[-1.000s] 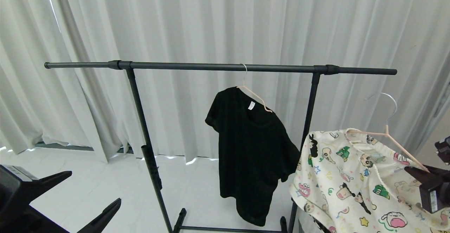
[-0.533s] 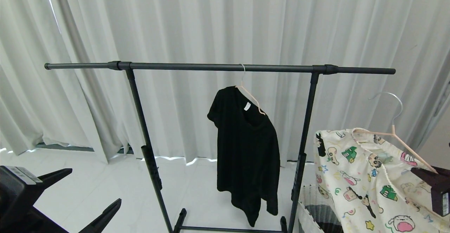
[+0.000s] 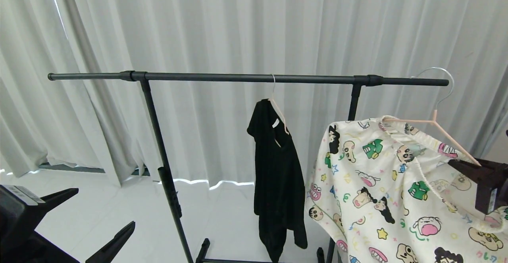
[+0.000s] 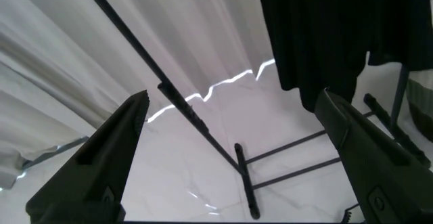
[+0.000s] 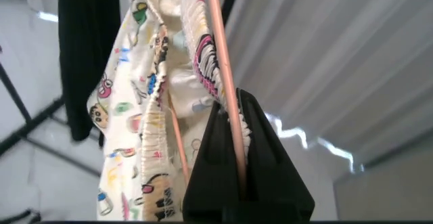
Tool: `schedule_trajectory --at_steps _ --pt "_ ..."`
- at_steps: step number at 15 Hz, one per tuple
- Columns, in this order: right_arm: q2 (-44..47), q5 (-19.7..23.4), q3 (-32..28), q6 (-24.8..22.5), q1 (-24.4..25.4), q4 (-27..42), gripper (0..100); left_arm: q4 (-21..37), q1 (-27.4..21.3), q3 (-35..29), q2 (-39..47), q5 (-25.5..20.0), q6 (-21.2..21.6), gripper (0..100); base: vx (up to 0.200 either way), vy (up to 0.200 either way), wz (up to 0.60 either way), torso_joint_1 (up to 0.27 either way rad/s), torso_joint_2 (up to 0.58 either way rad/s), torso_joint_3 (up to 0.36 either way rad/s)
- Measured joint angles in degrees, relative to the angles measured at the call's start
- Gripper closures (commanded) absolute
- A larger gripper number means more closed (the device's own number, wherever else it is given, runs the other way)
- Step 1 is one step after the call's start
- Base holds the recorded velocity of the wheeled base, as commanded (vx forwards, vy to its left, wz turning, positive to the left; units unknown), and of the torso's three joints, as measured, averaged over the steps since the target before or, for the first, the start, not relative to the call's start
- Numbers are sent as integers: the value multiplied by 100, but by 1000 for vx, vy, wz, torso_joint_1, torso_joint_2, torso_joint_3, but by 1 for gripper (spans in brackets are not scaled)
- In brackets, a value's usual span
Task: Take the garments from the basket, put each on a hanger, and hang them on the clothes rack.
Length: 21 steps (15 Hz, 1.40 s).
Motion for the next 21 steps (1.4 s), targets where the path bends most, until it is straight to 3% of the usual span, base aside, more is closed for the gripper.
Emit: schedule_trajectory --at_steps 10,21 --pt "708 -24 -254 -6 324 -260 100 5 0 18 11 12 -1 0 200 0 0 2 3 1" --pt "1764 -1084 -816 2 641 -547 100 0 -6 18 9 5 -1 0 0 0 0 0 0 0"
